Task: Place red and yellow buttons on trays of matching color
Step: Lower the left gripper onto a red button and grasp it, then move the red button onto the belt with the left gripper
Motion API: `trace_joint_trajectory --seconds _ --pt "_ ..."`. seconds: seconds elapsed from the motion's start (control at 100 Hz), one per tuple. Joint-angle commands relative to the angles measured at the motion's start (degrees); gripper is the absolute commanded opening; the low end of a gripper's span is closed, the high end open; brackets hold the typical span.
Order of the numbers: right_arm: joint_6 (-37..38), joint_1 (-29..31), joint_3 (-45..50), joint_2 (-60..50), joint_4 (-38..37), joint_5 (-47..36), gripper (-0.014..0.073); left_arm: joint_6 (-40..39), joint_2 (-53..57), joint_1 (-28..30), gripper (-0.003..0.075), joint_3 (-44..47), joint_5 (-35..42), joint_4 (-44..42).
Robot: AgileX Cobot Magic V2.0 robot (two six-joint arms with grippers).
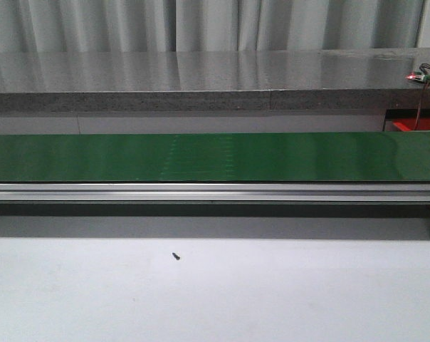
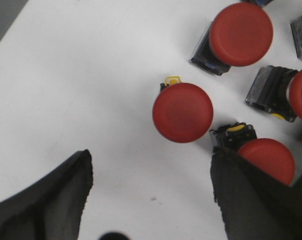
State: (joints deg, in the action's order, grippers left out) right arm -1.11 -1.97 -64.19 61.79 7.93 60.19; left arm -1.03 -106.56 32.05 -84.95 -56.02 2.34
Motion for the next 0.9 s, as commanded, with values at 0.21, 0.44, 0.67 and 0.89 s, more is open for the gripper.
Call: trace_joint_trajectory --seconds 0.21,0.44,0.67,0.89 --pt "-0.52 -0.03 -1.37 -1.31 -0.06 -2.32 -0.0106 1.03 1.19 -0.19 0.0495 -1.87 5.38 2.35" --pt "-0.52 -0.03 -1.37 -1.31 -0.06 -2.38 -0.0106 1.88 -1.22 -0.19 0.0495 -1.87 5.71 4.58" --pt "-0.52 -0.03 -1.37 -1.31 -0.06 -2.45 -0.0106 1.98 -2.66 -0.19 0.0495 -1.87 7.90 5.12" --pt "-0.52 -0.03 -1.37 -1.31 -0.06 -2.45 -0.0106 1.98 -4.32 -0.19 0.0494 -1.87 7.77 5.12"
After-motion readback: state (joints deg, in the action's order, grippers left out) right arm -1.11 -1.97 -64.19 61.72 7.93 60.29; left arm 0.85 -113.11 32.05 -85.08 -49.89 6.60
